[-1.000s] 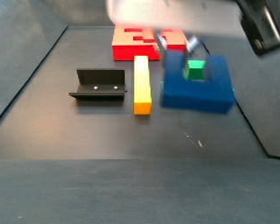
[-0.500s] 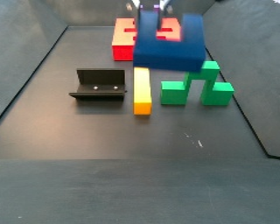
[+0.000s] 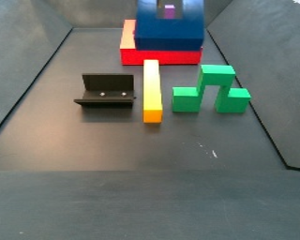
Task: Pick up the blue object. Move up. Place the blue object on the fixture. Regrasp the blue object. Move to above the board. Insert the blue object.
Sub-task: Place the blue object on the fixture.
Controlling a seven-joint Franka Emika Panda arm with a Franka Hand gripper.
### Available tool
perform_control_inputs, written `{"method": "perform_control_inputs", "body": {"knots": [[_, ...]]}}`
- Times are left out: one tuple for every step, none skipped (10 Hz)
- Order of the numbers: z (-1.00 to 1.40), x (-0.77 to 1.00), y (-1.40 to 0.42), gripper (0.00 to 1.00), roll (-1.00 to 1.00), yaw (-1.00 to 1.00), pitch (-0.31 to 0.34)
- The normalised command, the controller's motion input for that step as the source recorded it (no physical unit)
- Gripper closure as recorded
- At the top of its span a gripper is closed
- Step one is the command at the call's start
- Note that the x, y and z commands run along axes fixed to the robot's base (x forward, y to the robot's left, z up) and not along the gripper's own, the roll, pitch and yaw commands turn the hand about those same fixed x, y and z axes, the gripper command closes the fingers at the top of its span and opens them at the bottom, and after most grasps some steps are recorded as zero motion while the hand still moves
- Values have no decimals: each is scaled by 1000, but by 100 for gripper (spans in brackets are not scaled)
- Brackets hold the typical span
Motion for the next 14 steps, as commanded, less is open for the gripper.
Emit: {"method": "perform_control_inputs", "body": {"knots": [[-234, 477, -323, 100, -689, 0, -277], [-454, 614, -234, 100, -526, 23, -417], [-494, 734, -111, 100, -491, 123, -389], [-531, 771, -80, 100, -429, 174, -383], [-537, 803, -114, 100, -360, 174, -380], [-449, 886, -106, 100, -234, 111, -320], [-426, 897, -63, 100, -217, 111, -300], [-371, 946, -31, 100, -160, 91, -249], [-269, 1000, -71, 100, 0, 37, -89], [-246, 1000, -174, 100, 151, 0, 0], [-226, 1000, -214, 100, 300, 0, 40], [-271, 1000, -129, 100, 131, 0, 191], [-257, 1000, -29, 100, 71, 0, 317], [-254, 1000, 0, 100, 0, 123, 360]]}}
